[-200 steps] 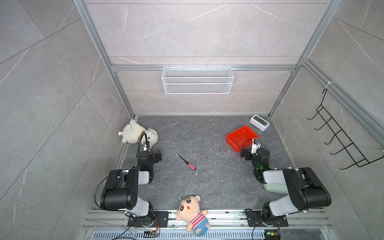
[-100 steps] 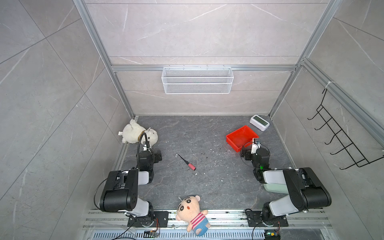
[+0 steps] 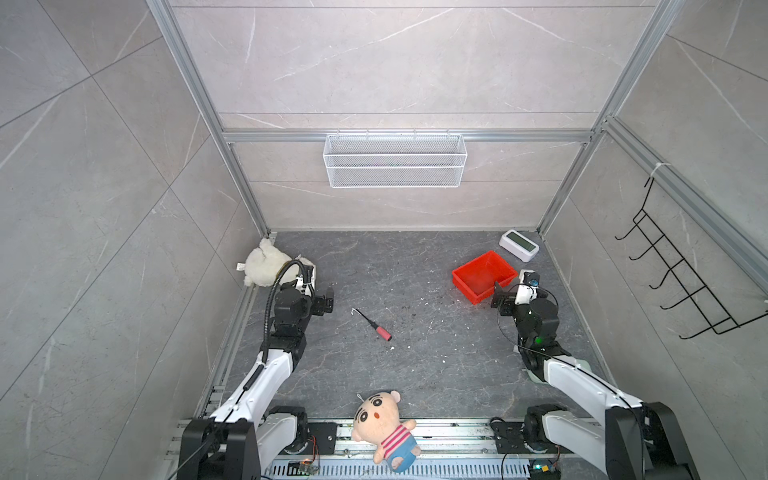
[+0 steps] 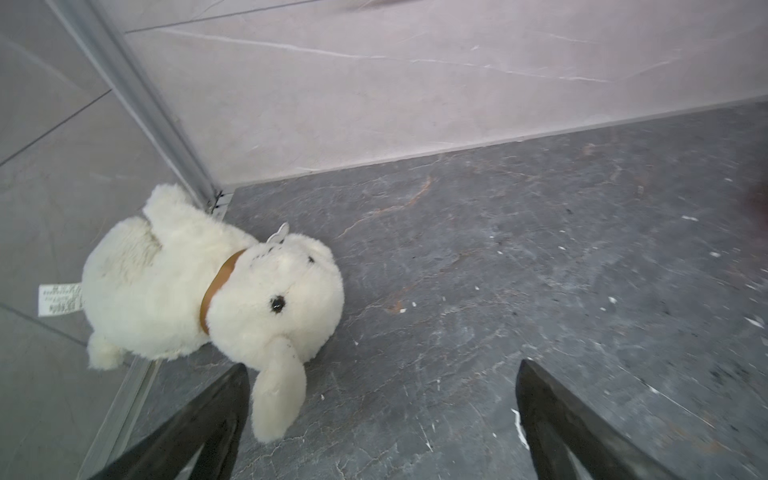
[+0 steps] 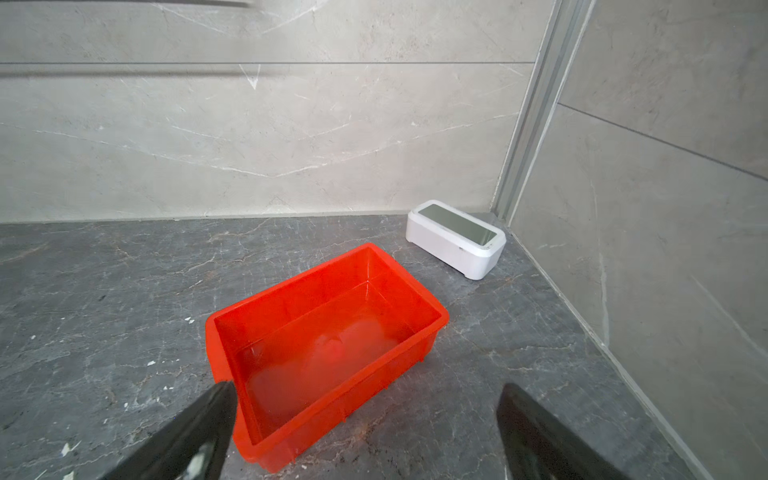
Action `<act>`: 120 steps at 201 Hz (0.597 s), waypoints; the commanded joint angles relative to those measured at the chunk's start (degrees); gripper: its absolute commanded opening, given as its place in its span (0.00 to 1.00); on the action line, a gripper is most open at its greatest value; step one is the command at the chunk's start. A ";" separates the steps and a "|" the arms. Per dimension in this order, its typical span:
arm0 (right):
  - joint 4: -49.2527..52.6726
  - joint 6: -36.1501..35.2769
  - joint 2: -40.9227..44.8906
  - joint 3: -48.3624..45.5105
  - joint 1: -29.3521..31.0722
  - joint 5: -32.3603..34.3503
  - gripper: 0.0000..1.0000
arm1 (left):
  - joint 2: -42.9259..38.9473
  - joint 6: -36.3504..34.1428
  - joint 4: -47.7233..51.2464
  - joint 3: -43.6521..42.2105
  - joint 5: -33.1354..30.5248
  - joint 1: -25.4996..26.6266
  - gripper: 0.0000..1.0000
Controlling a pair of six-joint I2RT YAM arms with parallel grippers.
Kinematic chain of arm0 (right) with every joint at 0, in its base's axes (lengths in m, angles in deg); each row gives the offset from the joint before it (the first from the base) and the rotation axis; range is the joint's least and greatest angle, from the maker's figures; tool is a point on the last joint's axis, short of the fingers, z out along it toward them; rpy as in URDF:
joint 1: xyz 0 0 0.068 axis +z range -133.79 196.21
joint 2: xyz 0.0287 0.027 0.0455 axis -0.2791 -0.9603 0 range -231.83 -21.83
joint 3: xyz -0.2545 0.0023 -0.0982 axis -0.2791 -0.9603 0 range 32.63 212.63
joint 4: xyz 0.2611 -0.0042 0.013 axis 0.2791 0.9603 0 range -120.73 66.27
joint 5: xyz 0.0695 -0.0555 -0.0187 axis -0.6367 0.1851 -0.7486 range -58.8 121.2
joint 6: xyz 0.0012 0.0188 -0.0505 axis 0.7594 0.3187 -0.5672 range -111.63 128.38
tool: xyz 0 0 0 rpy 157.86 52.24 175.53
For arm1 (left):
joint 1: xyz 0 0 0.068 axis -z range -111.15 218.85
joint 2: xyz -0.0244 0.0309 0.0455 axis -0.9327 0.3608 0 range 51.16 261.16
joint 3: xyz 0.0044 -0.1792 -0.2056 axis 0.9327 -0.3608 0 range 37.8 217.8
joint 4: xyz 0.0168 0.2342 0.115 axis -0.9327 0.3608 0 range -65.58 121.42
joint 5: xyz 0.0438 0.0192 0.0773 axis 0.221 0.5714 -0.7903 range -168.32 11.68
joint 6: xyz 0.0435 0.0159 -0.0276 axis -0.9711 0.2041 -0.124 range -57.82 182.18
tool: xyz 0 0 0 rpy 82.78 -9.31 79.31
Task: Put the screwdriver in the bin
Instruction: 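Reach the right gripper toward the red-handled screwdriver while the left arm lifts slightly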
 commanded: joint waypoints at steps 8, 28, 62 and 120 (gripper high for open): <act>8.61 0.58 2.87 5.36 1.13 -4.13 0.99 | -6.59 -7.59 16.26 4.13 9.61 0.12 1.00; 12.51 -0.52 3.04 8.95 2.67 -8.17 0.99 | -10.42 -10.29 23.71 5.32 14.68 0.10 1.00; 18.74 -4.15 1.40 14.36 9.13 -10.83 0.99 | -16.34 -12.73 33.71 5.39 21.53 0.10 1.00; 22.94 -4.55 -9.87 22.51 25.36 -11.47 0.99 | -21.92 -15.52 41.77 2.39 27.11 0.13 1.00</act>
